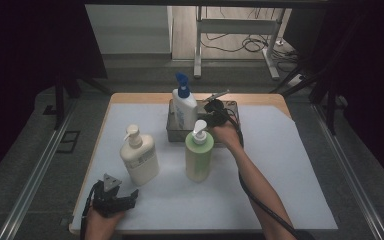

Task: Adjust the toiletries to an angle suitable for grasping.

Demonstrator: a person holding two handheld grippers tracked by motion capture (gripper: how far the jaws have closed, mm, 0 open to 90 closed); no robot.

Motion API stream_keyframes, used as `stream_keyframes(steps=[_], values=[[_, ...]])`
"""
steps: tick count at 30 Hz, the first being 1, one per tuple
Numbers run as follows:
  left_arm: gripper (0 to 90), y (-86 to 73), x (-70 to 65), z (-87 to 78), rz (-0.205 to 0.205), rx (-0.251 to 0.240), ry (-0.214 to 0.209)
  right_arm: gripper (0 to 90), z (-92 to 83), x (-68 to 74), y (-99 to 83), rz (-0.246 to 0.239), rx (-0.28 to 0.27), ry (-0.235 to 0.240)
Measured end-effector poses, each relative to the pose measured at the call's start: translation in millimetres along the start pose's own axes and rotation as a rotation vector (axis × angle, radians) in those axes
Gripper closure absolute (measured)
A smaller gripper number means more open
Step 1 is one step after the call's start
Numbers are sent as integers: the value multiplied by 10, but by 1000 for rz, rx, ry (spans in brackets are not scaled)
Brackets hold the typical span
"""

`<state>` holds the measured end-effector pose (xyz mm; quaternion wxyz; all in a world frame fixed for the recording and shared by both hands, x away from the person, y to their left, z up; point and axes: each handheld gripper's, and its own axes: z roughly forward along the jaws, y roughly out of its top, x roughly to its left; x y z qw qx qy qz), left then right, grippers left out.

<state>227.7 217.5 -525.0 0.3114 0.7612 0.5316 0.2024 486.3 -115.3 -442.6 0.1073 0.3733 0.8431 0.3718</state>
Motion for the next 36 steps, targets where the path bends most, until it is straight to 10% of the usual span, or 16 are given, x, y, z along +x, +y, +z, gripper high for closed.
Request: stream_keyframes(steps=[36], values=[[135, 0, 0, 0, 1, 0, 0, 900, 131, 162, 68, -35, 11, 107]])
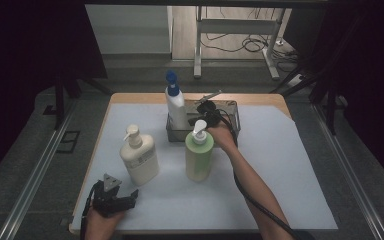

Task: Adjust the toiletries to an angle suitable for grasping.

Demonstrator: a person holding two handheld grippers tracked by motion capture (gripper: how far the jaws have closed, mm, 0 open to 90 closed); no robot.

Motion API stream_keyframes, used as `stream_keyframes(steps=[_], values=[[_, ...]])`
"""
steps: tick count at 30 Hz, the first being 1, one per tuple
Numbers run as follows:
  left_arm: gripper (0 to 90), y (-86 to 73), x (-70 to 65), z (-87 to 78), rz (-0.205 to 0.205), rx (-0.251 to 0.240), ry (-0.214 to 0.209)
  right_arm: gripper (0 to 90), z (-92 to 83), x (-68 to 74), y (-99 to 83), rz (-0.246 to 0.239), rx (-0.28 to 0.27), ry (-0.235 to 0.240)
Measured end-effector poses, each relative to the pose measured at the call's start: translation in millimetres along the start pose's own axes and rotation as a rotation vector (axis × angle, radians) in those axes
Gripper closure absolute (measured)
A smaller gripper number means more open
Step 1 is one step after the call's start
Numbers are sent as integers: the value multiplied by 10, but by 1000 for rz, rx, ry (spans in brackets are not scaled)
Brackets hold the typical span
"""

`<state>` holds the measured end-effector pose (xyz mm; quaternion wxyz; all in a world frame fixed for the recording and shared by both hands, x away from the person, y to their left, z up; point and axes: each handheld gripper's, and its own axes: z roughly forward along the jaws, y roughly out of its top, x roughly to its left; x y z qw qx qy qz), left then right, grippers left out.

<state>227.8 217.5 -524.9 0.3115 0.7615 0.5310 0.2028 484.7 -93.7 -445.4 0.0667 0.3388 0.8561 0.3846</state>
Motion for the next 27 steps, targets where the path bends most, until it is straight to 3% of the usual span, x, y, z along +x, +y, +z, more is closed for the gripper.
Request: stream_keyframes(steps=[7, 18, 27], values=[[135, -1, -1, 0, -1, 0, 1, 884, 82, 102, 37, -32, 7, 40], [135, 0, -1, 0, -1, 0, 0, 886, 118, 126, 37, -35, 10, 33], [135, -1, -1, 0, -1, 0, 0, 802, 97, 134, 13, -41, 12, 14]])
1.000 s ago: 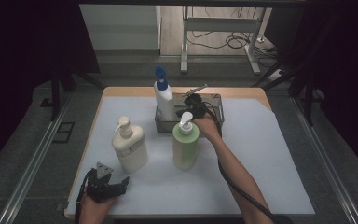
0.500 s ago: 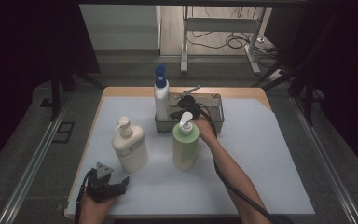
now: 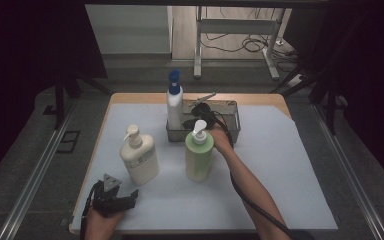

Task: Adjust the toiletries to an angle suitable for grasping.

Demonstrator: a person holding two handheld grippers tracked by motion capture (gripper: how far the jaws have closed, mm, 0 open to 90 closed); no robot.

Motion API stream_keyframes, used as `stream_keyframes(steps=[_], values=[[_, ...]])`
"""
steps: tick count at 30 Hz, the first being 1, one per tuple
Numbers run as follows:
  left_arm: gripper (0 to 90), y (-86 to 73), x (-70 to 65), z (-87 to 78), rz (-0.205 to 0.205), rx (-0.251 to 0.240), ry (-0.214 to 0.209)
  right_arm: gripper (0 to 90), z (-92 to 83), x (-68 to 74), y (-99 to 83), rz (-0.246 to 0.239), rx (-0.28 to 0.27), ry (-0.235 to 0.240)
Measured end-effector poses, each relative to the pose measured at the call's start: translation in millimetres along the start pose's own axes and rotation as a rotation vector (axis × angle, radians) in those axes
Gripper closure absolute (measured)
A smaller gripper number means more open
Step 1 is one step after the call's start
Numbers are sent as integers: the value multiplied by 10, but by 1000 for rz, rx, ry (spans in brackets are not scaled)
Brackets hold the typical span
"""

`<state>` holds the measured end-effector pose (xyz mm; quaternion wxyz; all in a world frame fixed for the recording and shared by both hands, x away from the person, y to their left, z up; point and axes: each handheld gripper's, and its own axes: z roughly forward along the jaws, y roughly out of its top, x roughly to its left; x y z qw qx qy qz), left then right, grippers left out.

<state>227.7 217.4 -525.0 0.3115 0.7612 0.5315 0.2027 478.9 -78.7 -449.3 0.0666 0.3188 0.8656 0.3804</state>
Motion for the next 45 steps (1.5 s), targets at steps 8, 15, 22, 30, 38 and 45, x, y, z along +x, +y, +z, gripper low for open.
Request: stream_keyframes(steps=[8, 15, 22, 30, 38, 45], values=[[135, 0, -1, 0, -1, -1, -1, 729, -73, -10, -11, -7, -13, -11], [135, 0, 0, 0, -2, 0, 0, 593, -212, -38, -37, 2, -36, -18], [135, 0, 1, 0, 0, 0, 0, 461, -351, -32, -53, -9, -47, -38], [134, 0, 2, 1, 0, 0, 0, 343, -501, -36, -115, -21, -64, -57], [135, 0, 3, 1, 2, 0, 0, 298, -633, -30, -189, -45, -71, -63], [135, 0, 2, 0, 2, 0, 0, 247, -739, -46, -269, -42, -81, -90]])
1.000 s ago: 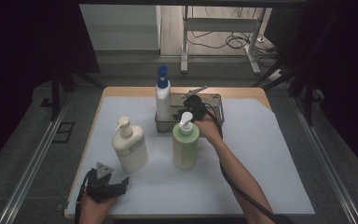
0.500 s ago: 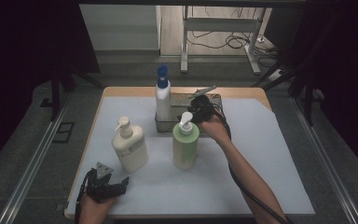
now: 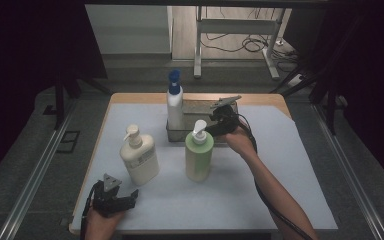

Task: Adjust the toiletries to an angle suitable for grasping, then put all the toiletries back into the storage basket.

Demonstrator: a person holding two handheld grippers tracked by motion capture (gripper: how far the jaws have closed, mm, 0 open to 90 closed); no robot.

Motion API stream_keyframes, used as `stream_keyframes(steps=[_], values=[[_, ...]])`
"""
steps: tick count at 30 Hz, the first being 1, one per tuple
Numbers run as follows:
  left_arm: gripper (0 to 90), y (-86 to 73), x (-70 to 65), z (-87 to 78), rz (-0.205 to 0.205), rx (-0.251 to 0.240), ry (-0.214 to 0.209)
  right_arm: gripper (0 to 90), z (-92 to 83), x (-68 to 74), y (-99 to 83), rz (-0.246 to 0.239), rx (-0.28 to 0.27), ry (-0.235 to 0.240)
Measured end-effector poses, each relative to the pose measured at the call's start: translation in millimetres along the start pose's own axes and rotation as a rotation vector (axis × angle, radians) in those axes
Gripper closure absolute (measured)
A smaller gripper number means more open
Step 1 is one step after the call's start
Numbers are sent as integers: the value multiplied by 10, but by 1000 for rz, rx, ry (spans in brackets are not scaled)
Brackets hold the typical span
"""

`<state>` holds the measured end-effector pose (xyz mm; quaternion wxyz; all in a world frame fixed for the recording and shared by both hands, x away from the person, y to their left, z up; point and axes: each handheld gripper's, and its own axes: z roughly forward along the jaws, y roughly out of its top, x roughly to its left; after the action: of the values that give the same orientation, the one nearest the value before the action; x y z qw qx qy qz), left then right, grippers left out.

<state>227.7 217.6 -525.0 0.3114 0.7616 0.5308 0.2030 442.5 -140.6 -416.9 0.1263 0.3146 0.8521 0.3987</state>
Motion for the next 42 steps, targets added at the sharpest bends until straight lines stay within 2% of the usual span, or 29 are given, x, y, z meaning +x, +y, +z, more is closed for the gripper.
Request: stream_keyframes(steps=[13, 28, 35, 37, 42], values=[[134, -1, -1, 0, 0, 0, 1, 214, -203, -36, -163, 10, -2, -13], [134, -1, -2, 1, 1, -1, 1, 146, -472, -45, -430, -28, 13, -34], [134, -1, -3, 1, -1, -1, 1, 120, -590, -4, -539, -37, 13, -7], [134, -1, -3, 0, 1, -1, 2, 104, -644, 30, -586, -53, -1, 2], [135, -1, -3, 0, 1, -1, 2, 98, -727, 75, -648, -43, -17, 17]])
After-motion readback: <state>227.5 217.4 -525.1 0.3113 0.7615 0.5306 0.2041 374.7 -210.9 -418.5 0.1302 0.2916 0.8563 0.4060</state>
